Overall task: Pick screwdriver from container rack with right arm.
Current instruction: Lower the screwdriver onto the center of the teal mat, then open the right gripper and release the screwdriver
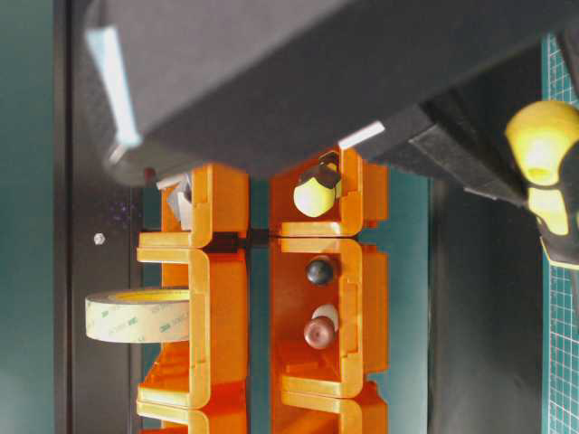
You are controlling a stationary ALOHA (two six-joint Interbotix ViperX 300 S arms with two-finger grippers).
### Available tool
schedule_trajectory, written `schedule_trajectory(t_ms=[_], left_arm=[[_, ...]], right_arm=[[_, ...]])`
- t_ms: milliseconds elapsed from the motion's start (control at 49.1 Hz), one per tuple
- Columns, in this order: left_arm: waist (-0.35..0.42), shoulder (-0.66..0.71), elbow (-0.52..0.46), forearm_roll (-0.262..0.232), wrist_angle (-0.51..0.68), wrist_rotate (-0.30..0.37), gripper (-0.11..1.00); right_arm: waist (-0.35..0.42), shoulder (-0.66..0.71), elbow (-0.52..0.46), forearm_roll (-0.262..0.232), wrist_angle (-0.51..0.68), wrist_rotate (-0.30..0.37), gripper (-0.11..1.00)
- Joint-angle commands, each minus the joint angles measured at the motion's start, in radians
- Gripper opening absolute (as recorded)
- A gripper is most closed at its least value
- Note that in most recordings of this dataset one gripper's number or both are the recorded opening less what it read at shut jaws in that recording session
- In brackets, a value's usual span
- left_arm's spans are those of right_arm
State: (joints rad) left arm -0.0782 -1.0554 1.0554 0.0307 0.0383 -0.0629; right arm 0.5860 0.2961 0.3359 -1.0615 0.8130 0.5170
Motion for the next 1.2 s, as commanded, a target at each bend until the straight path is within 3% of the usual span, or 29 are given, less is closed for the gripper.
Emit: schedule_trajectory(t_ms=[0,285,387,469,530,632,795,897,1182], left_arm=[[0.002,0.005,-0.029,0.003,-0.003,-0.005,0.0],[0.002,0.003,-0.029,0.003,-0.002,-0.003,0.0],[0.002,0.003,-0.029,0.003,0.003,-0.003,0.0],[0.002,0.005,-0.028,0.003,0.008,-0.003,0.0],[0.002,0.005,-0.028,0.003,0.011,-0.003,0.0],[0.0,0.003,-0.029,0.003,0.015,-0.003,0.0],[-0.002,-0.002,-0.029,0.002,0.015,-0.003,0.0],[-0.002,-0.006,-0.029,0.003,0.02,-0.003,0.0],[-0.005,-0.009,-0.031,0.003,0.051,-0.005,0.0]], right_arm=[[-0.008,-0.017,0.005,0.012,-0.031,0.011,0.36],[-0.017,-0.011,0.038,0.081,-0.146,0.009,0.36],[-0.017,-0.011,0.048,0.11,-0.17,0.011,0.47],[-0.017,-0.011,0.049,0.129,-0.176,0.011,0.66],[-0.017,-0.009,0.052,0.141,-0.181,0.011,0.73],[-0.014,-0.011,0.055,0.152,-0.172,0.011,0.79],[0.005,-0.012,0.046,0.155,-0.164,0.018,0.8],[0.009,-0.026,0.034,0.155,-0.13,0.072,0.81],[0.052,-0.189,0.043,0.124,0.038,0.347,0.8]])
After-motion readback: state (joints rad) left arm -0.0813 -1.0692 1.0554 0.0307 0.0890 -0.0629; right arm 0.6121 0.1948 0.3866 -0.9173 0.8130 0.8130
